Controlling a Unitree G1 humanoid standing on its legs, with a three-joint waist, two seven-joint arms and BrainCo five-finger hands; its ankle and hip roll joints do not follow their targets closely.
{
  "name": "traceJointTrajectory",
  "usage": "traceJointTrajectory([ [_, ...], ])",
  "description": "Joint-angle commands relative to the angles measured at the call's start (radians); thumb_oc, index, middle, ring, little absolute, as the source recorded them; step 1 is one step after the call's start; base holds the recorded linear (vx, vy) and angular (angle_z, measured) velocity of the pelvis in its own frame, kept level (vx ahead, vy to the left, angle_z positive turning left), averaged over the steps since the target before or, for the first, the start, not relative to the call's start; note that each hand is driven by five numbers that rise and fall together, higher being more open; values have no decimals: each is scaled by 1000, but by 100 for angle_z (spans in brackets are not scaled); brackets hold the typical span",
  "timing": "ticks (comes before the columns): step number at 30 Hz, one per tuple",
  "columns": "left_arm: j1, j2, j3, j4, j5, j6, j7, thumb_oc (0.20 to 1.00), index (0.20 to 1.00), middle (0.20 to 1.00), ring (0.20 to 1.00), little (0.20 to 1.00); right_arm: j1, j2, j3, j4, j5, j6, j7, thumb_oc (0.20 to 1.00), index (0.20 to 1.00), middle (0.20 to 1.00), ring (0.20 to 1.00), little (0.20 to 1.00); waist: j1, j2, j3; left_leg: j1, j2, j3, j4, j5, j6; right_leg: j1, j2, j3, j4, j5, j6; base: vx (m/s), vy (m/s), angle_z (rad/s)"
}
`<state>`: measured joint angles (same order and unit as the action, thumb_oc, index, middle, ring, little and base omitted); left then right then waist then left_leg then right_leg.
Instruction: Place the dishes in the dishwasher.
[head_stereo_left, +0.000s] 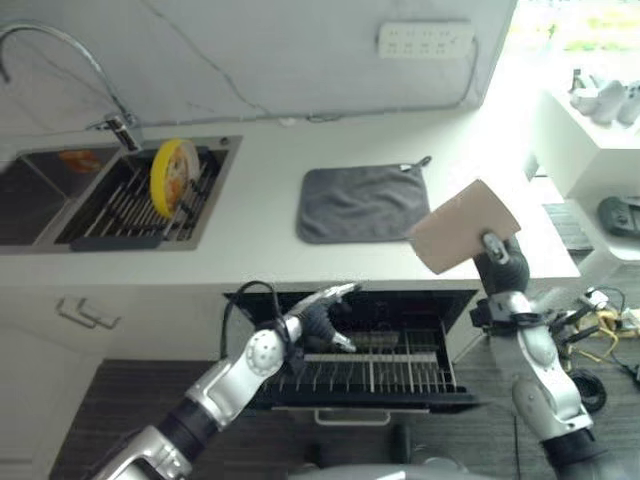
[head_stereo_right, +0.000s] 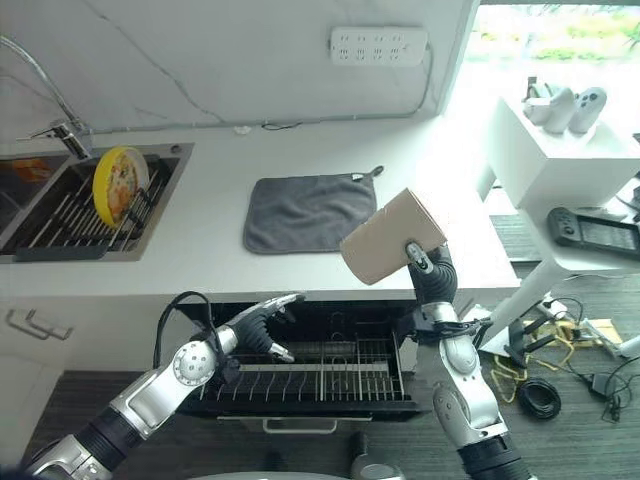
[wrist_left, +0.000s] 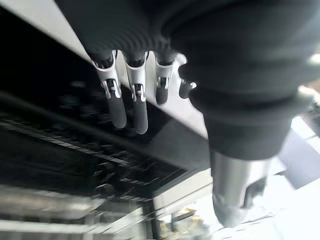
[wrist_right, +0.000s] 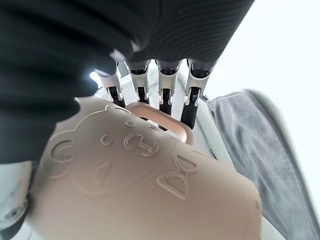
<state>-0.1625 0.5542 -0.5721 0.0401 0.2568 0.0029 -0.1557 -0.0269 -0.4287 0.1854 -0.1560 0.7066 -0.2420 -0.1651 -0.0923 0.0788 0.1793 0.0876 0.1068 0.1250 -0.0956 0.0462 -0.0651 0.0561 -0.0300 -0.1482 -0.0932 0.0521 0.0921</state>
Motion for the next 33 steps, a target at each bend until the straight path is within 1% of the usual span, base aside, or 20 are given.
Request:
traceJointTrajectory([
  [1, -37, 52, 56, -26, 17, -23, 23, 1000, 1000, 1000, 1000, 1000, -67, 6, -18, -82, -24, -67, -8, 200, 200, 200, 200, 200, 18, -51, -21, -29, 18, 33, 8, -6, 7, 10, -140, -9, 6, 6, 61, -31, -8, 4],
  [4, -40, 51, 58, -31, 15, -16, 10, 1000, 1000, 1000, 1000, 1000, -67, 6, -21, -86, -26, -62, -7, 200, 200, 200, 200, 200, 18, -50, -15, -32, 22, 34, 8, -4, 5, 8, -140, -8, 6, 5, 61, 0, 0, 0],
  [6, -31, 53, 59, -35, 2, 10, -48, 1000, 1000, 1000, 1000, 1000, -58, -2, -30, -90, -31, -38, 6, 200, 200, 200, 200, 200, 15, -47, -12, -28, 27, 39, 8, -3, 3, 12, -141, -11, 6, 3, 60, 60, -4, 4],
  [7, -28, 54, 61, -38, 3, 13, -58, 1000, 1000, 1000, 1000, 1000, -57, -4, -32, -91, -32, -34, 8, 200, 200, 200, 200, 200, 15, -46, -11, -27, 27, 40, 8, -3, 3, 13, -142, -11, 6, 3, 60, 59, 10, 3],
  [11, -4, 78, 68, -52, 8, 33, -152, 1000, 1000, 1000, 1000, 1000, -48, -27, -39, -90, -45, 11, 26, 200, 200, 200, 200, 200, 10, -38, -2, -28, 28, 45, 8, -2, 1, 11, -145, -10, 6, 2, 62, 48, 34, 4],
  [15, 44, 124, 101, -97, 25, 54, -258, 1000, 1000, 1000, 1000, 1000, -13, -52, -61, -91, -61, 39, 82, 200, 200, 200, 200, 200, -5, -27, 20, -36, 27, 58, 8, 0, 1, -3, -149, 2, 6, 4, 66, 32, 56, 2],
  [17, 60, 144, 115, -111, 36, 55, -290, 1000, 1000, 1000, 1000, 1000, 1, -64, -69, -94, -68, 49, 115, 200, 200, 200, 200, 200, -10, -23, 31, -44, 25, 61, 8, 2, 3, -13, -151, 7, 6, 7, 67, -18, 59, 1],
  [19, 67, 168, 121, -116, 58, 33, -324, 1000, 1000, 1000, 1000, 1000, 13, -86, -80, -92, -62, 55, 157, 200, 200, 200, 200, 200, -19, -20, 53, -57, 22, 62, 8, 4, 4, -28, -153, 14, 6, 12, 69, -74, 70, -5],
  [20, 68, 178, 117, -114, 66, 20, -333, 1000, 1000, 1000, 1000, 1000, 17, -95, -83, -89, -56, 53, 175, 200, 200, 200, 200, 200, -23, -20, 61, -62, 21, 62, 8, 5, 4, -33, -154, 17, 6, 14, 70, -98, 86, -12],
  [21, 56, 192, 95, -103, 76, 6, -363, 1000, 1000, 1000, 1000, 1000, 18, -104, -80, -82, -56, 44, 203, 200, 200, 200, 200, 200, -33, -20, 74, -71, 18, 66, 8, 5, 5, -45, -156, 23, 6, 16, 72, -78, 70, -16],
  [25, 40, 205, 47, -90, 96, -9, -434, 1000, 1000, 1000, 1000, 1000, 24, -116, -72, -83, -46, 47, 248, 200, 200, 200, 200, 200, -49, -19, 85, -73, 13, 73, 8, 4, 6, -50, -157, 30, 6, 18, 78, -22, 34, -5],
  [27, 44, 205, 6, -81, 122, -14, -469, 1000, 1000, 1000, 1000, 1000, 34, -125, -60, -95, -39, 54, 282, 200, 200, 200, 200, 200, -59, -21, 84, -65, 11, 76, 8, 1, 6, -46, -158, 33, 6, 17, 82, 50, 21, -1],
  [30, 54, 201, -35, -63, 153, -19, -479, 1000, 1000, 1000, 1000, 1000, 42, -140, -44, -110, -25, 81, 339, 200, 200, 200, 200, 200, -68, -24, 80, -54, 12, 80, 8, -3, 5, -39, -157, 37, 6, 12, 84, 67, 13, -4],
  [31, 56, 198, -48, -55, 169, -20, -471, 1000, 1000, 1000, 1000, 1000, 45, -146, -38, -116, -24, 86, 356, 200, 200, 200, 200, 200, -71, -25, 80, -53, 13, 82, 8, -4, 4, -38, -157, 40, 6, 10, 85, 68, -10, -2],
  [32, 55, 193, -76, -32, 194, -8, -448, 1000, 1000, 1000, 1000, 1000, 50, -158, -22, -128, -28, 87, 390, 200, 200, 200, 200, 200, -77, -30, 83, -53, 15, 85, 8, -5, 2, -39, -155, 47, 6, 8, 84, 37, -10, -2],
  [33, 53, 193, -79, -28, 200, -8, -444, 1000, 1000, 1000, 1000, 1000, 49, -160, -20, -130, -28, 87, 392, 200, 200, 200, 200, 200, -77, -31, 84, -54, 14, 85, 8, -5, 2, -40, -155, 48, 6, 8, 84, -12, -18, -3],
])
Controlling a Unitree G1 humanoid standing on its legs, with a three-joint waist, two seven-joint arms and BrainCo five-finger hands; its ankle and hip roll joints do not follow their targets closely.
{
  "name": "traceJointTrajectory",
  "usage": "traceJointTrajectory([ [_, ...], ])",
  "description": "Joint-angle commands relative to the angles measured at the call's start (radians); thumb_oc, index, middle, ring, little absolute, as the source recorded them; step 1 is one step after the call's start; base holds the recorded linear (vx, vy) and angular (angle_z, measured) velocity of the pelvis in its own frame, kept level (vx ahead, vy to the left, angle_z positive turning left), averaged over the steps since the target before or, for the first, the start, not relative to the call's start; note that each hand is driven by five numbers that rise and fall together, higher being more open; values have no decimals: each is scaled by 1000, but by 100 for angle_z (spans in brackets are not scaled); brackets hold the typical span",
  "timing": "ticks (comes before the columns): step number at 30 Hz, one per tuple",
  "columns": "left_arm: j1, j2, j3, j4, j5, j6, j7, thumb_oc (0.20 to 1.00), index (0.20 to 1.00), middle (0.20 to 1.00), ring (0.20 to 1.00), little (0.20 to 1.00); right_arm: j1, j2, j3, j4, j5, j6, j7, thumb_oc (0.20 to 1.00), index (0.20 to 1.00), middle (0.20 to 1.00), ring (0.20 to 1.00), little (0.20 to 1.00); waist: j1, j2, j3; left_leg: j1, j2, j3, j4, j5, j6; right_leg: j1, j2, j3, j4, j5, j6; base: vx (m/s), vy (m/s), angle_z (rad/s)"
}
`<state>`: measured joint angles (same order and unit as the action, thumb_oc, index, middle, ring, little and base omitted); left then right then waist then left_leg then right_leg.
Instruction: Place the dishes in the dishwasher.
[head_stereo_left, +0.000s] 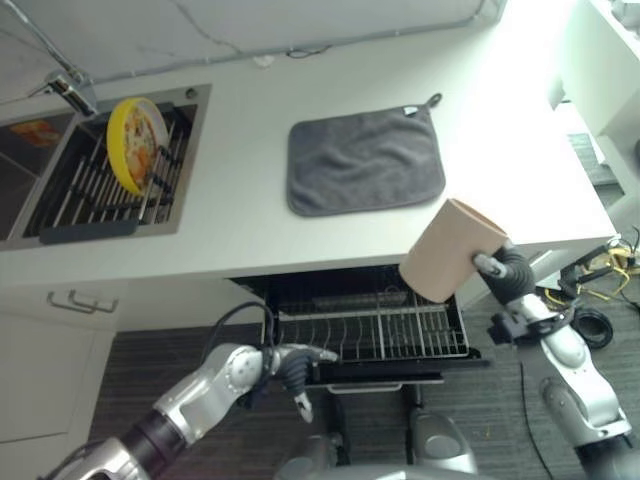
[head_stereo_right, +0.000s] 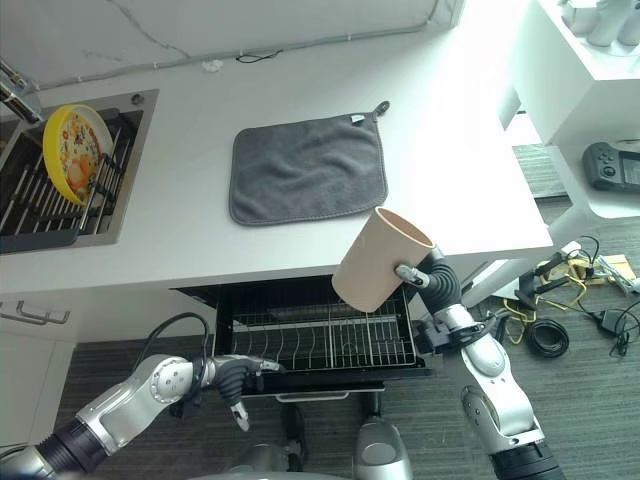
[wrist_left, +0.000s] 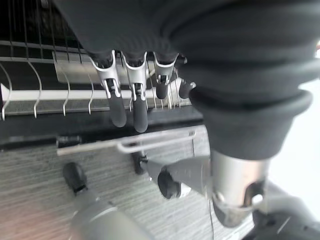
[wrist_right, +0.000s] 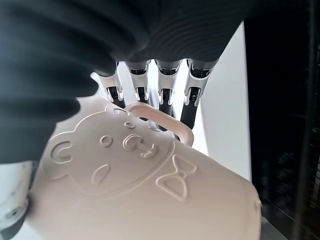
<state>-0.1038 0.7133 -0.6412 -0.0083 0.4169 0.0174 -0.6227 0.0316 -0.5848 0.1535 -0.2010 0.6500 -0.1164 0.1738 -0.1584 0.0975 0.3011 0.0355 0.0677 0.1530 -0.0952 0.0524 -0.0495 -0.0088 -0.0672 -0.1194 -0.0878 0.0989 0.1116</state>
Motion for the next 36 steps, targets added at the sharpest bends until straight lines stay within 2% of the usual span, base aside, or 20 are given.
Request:
traceJointTrajectory([
  [1, -17, 36, -35, 40, 43, -19, 58, 1000, 1000, 1000, 1000, 1000, -21, -13, 34, -94, 32, -25, 75, 200, 200, 200, 200, 200, -11, -55, -28, -11, 53, 52, 8, -12, -15, 16, -115, 28, 1, -40, 65, -94, -28, -11],
  [4, -37, 27, -58, 75, 55, -16, 104, 1000, 1000, 1000, 1000, 1000, -27, -17, 72, -96, 37, -9, 122, 200, 200, 200, 200, 200, -10, -64, -9, -27, 52, 43, 8, -9, -15, 1, -110, 40, 1, -38, 64, -83, -28, -20],
  [7, -63, 26, -83, 113, 77, -21, 142, 1000, 1000, 1000, 1000, 1000, -30, -15, 129, -83, 32, -22, 172, 200, 200, 200, 200, 200, -5, -76, 10, -48, 52, 30, 8, -4, -15, -18, -103, 50, 1, -32, 63, -84, -45, -7],
  [11, -73, 31, -93, 124, 87, -23, 164, 1000, 1000, 1000, 1000, 1000, -29, -24, 164, -75, -3, -52, 184, 200, 200, 200, 200, 200, 0, -80, 18, -58, 52, 22, 8, 0, -17, -26, -101, 49, 1, -29, 64, -52, -26, 0],
  [16, -98, 26, -106, 149, 101, -19, 198, 1000, 1000, 1000, 1000, 1000, -57, -29, 214, 9, -64, -88, 127, 200, 200, 200, 200, 200, 14, -82, 25, -66, 53, 18, 8, 5, -20, -31, -103, 37, 1, -27, 65, -42, -22, 0],
  [18, -112, 22, -114, 166, 109, -30, 199, 1000, 1000, 1000, 1000, 1000, -73, -21, 225, 59, -28, -87, 104, 200, 200, 200, 200, 200, 21, -83, 26, -69, 54, 15, 8, 6, -21, -32, -105, 30, 1, -25, 66, -36, -28, 1],
  [24, -207, 2, -171, 195, 145, -54, 167, 1000, 1000, 1000, 1000, 1000, -204, 59, 265, 249, 51, -14, -8, 200, 200, 200, 200, 200, 67, -85, 43, -98, 49, -6, 8, 11, -22, -49, -116, -5, 1, -15, 67, -66, -56, 7],
  [27, -232, 9, -182, 196, 155, -71, 171, 1000, 1000, 1000, 1000, 1000, -237, 64, 273, 285, 22, 8, -20, 200, 200, 200, 200, 200, 78, -84, 47, -104, 47, -10, 8, 12, -22, -52, -122, -17, 1, -10, 69, -27, -27, 18],
  [31, -292, 31, -191, 187, 145, -92, 151, 1000, 1000, 1000, 1000, 1000, -322, 77, 277, 365, -39, 3, -58, 200, 200, 200, 200, 200, 101, -80, 65, -128, 41, -20, 8, 19, -24, -68, -133, -42, 1, 3, 72, -52, -37, 20],
  [36, -380, 48, -211, 187, 117, -110, 113, 1000, 1000, 1000, 1000, 1000, -473, 95, 289, 454, -133, 80, -139, 200, 200, 200, 200, 200, 119, -72, 91, -153, 31, -31, 8, 22, -26, -89, -139, -53, 1, 12, 73, -42, -13, 11],
])
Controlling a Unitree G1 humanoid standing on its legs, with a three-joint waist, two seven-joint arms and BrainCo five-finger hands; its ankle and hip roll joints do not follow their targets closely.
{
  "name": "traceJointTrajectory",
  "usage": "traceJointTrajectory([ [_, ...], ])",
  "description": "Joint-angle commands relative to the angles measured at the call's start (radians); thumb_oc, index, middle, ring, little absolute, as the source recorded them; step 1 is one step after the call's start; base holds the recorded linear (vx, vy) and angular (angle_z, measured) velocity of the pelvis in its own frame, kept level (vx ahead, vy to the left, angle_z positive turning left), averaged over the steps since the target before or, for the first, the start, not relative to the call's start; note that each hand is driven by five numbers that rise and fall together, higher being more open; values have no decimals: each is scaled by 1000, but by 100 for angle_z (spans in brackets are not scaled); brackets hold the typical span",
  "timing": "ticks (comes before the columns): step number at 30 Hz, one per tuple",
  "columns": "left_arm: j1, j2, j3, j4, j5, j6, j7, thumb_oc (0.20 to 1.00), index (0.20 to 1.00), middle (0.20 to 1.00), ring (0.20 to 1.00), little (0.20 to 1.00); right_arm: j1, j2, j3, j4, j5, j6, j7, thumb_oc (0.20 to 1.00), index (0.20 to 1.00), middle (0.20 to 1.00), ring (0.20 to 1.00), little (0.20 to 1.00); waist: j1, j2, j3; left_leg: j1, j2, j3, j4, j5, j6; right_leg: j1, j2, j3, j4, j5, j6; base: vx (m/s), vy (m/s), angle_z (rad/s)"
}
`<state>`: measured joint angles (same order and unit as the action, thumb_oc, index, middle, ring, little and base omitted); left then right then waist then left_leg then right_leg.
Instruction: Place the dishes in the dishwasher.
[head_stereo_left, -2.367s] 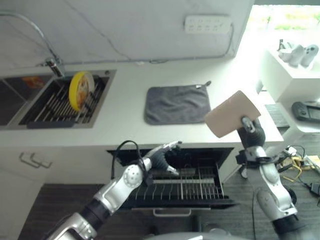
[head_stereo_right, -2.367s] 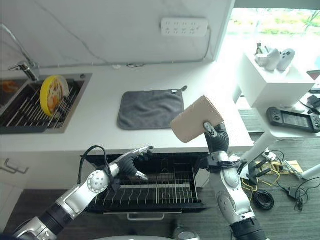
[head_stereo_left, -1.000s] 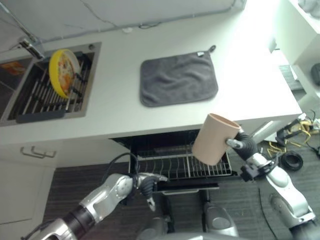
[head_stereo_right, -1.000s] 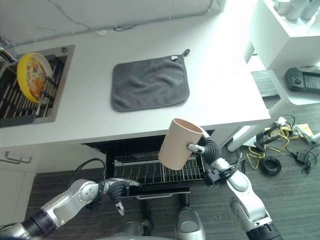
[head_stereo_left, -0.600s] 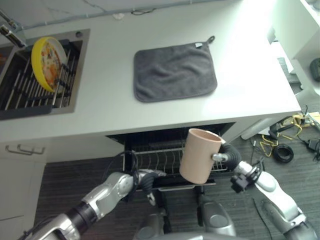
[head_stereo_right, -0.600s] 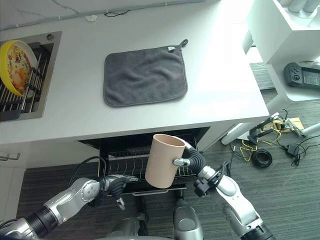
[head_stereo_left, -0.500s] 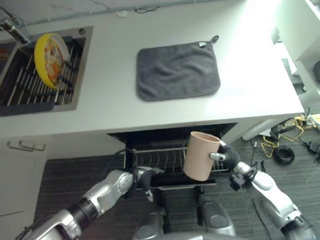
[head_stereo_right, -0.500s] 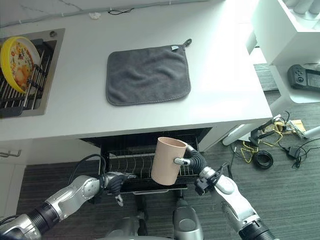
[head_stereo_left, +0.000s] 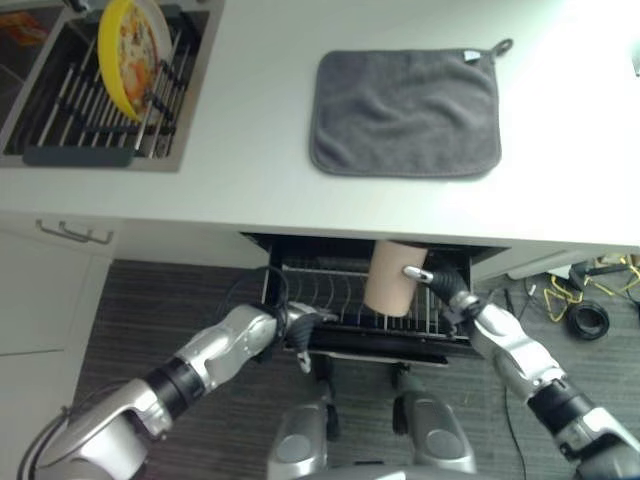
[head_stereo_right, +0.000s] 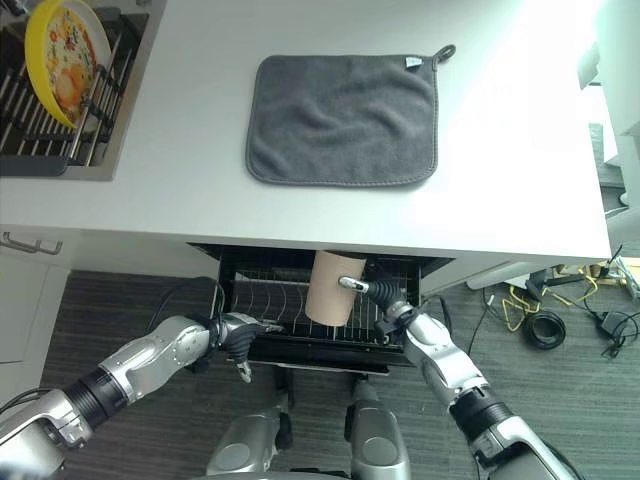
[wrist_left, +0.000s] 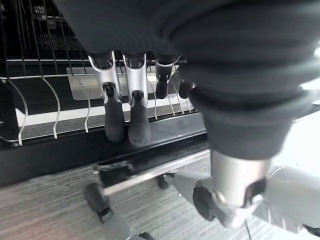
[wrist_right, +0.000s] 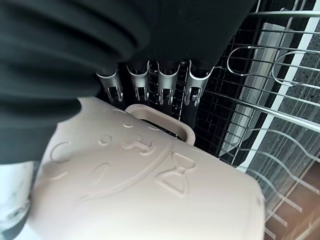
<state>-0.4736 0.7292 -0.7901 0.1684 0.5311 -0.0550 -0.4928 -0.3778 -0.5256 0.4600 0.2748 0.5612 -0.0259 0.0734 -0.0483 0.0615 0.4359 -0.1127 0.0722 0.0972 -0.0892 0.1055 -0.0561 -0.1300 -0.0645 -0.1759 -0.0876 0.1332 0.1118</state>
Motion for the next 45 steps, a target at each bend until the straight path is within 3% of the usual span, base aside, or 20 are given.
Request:
traceJointTrajectory([
  [1, -24, 30, -70, 14, 6, -38, -20, 1000, 1000, 1000, 1000, 1000, -85, 38, -10, -3, -58, -2, -56, 200, 200, 200, 200, 200, 11, -34, -40, -7, 26, 23, 2, -31, -20, 30, -142, 3, 0, -21, 72, -39, -10, 16],
  [4, -97, 18, -92, 16, -4, -50, -68, 1000, 1000, 1000, 1000, 1000, -200, 56, -15, 174, -87, 0, -146, 200, 200, 200, 200, 200, 30, -17, -15, -22, 24, 23, 2, -28, -22, 19, -151, -14, 0, -12, 72, -70, -12, 4],
  [13, -155, 12, -86, -54, -33, -26, -173, 1000, 1000, 1000, 1000, 1000, -392, 27, -134, 438, -178, 50, -264, 200, 200, 200, 200, 200, 54, 18, 24, -38, 16, 24, 2, -28, -25, 7, -166, -39, 0, -1, 79, -37, 9, 4],
  [25, -140, 42, -99, -66, -28, -41, -114, 1000, 1000, 1000, 1000, 1000, -465, -36, -185, 568, -252, 60, -311, 200, 200, 200, 200, 200, 62, 43, 60, -61, 5, 30, 2, -23, -26, -16, -180, -50, 3, 10, 89, -11, 11, 3],
  [31, -120, 34, -121, -45, -7, -43, -60, 1000, 1000, 1000, 1000, 1000, -476, -37, -196, 603, -266, 105, -386, 200, 200, 200, 200, 200, 59, 48, 70, -66, 2, 31, 2, -23, -27, -25, -179, -43, 5, 9, 91, 0, 0, 0],
  [35, -103, 25, -137, -27, 6, -39, -15, 1000, 1000, 1000, 1000, 1000, -481, -44, -191, 625, -321, 170, -439, 200, 200, 200, 200, 200, 57, 51, 73, -69, 1, 27, 2, -25, -27, -30, -178, -36, 6, 8, 92, 1, 5, -1],
  [42, -50, 18, -141, -26, 39, -35, 32, 1000, 1000, 1000, 1000, 1000, -467, -84, -178, 672, -448, 240, -464, 200, 200, 200, 200, 200, 55, 56, 77, -68, 1, 35, 2, -26, -27, -32, -179, -38, 6, 9, 95, 4, 14, -6],
  [45, -29, 16, -140, -25, 54, -37, 50, 1000, 1000, 1000, 1000, 1000, -456, -104, -180, 698, -480, 241, -458, 200, 200, 200, 200, 200, 55, 57, 79, -67, 2, 39, 2, -26, -28, -31, -180, -40, 7, 9, 97, 0, 0, 0],
])
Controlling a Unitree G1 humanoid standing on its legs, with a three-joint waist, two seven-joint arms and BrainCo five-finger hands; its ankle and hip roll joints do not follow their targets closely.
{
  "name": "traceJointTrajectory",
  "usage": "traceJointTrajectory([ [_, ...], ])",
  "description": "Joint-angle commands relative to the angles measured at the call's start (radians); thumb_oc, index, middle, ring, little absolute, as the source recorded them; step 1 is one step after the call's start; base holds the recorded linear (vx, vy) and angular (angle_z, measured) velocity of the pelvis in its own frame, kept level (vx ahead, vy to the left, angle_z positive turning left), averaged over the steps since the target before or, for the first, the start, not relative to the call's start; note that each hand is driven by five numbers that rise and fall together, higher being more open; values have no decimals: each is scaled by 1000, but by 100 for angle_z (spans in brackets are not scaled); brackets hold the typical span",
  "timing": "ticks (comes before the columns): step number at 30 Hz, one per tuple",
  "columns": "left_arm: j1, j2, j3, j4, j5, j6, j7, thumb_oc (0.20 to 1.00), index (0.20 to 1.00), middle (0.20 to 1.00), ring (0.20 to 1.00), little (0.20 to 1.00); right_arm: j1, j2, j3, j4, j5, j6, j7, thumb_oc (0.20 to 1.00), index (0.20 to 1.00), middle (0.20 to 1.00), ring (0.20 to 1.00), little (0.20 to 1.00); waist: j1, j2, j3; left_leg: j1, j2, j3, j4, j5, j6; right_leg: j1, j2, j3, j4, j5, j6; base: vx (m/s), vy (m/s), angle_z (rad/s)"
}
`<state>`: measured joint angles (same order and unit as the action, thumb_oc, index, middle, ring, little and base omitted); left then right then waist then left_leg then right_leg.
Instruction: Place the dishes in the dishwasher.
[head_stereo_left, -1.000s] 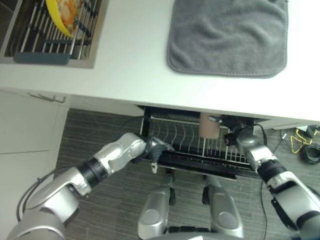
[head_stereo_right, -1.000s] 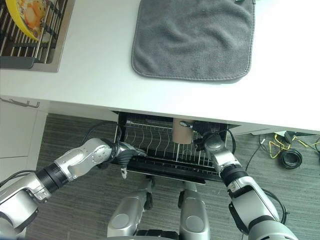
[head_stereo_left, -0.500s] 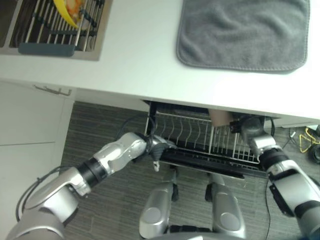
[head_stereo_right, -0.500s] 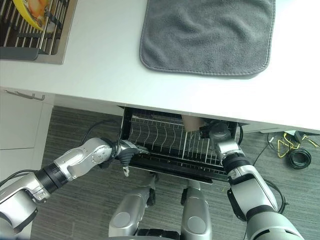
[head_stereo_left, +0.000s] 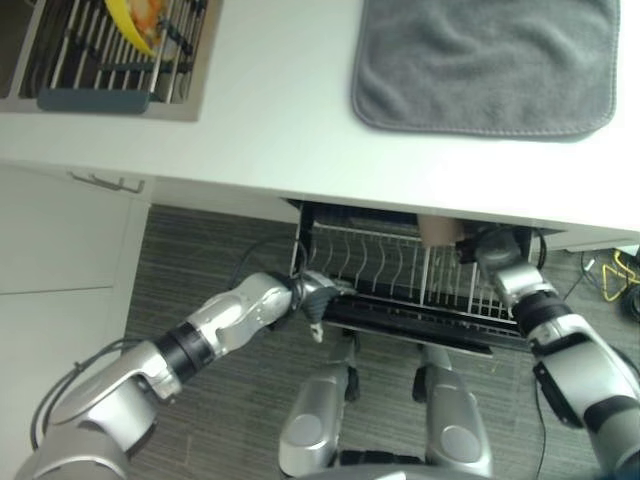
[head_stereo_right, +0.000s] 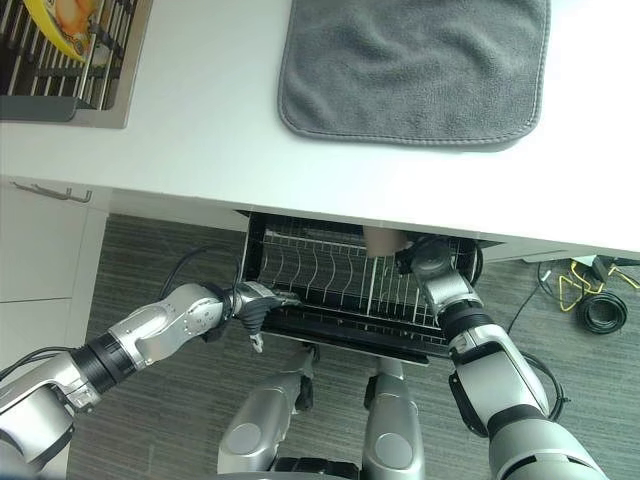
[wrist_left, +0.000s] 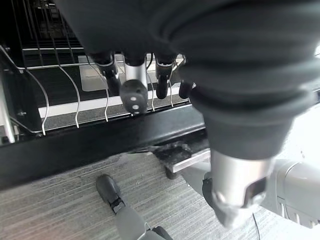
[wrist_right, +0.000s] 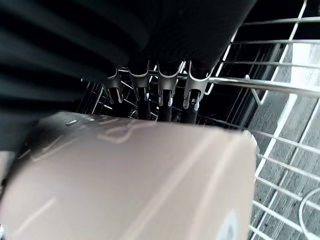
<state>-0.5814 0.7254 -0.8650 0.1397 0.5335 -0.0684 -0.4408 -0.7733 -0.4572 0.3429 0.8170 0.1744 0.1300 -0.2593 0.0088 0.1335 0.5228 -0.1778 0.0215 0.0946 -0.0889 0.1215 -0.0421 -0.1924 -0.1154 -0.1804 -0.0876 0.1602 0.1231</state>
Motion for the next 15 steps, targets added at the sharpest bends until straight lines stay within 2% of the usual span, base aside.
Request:
traceJointTrajectory([
  [1, 84, 22, -65, 4, 54, -25, 2, 1000, 1000, 1000, 1000, 1000, -58, -178, -63, 162, -105, 87, -120, 200, 200, 200, 200, 200, -2, -15, -7, -3, 52, 41, 2, -42, -42, 30, -129, -34, 7, -18, 86, 0, 0, 0],
  [7, 117, 33, -66, 2, 74, -28, 39, 1000, 1000, 1000, 1000, 1000, -33, -213, -47, 203, -151, 100, -98, 200, 200, 200, 200, 200, -2, -14, -3, -6, 54, 42, 2, -41, -43, 23, -128, -33, 10, -17, 88, 0, 0, 0],
  [13, 149, 63, -50, -18, 80, -32, 47, 1000, 1000, 1000, 1000, 1000, 24, -268, -89, 228, -126, 53, -133, 200, 200, 200, 200, 200, -9, -15, -4, -8, 57, 49, 2, -43, -44, 20, -127, -31, 8, -16, 92, 0, 0, 0],
  [15, 158, 72, -48, -21, 80, -35, 58, 1000, 1000, 1000, 1000, 1000, 46, -290, -119, 248, -116, 15, -149, 200, 200, 200, 200, 200, -10, -16, -3, -9, 58, 51, 2, -45, -44, 19, -127, -31, 7, -16, 94, -9, -15, 1],
])
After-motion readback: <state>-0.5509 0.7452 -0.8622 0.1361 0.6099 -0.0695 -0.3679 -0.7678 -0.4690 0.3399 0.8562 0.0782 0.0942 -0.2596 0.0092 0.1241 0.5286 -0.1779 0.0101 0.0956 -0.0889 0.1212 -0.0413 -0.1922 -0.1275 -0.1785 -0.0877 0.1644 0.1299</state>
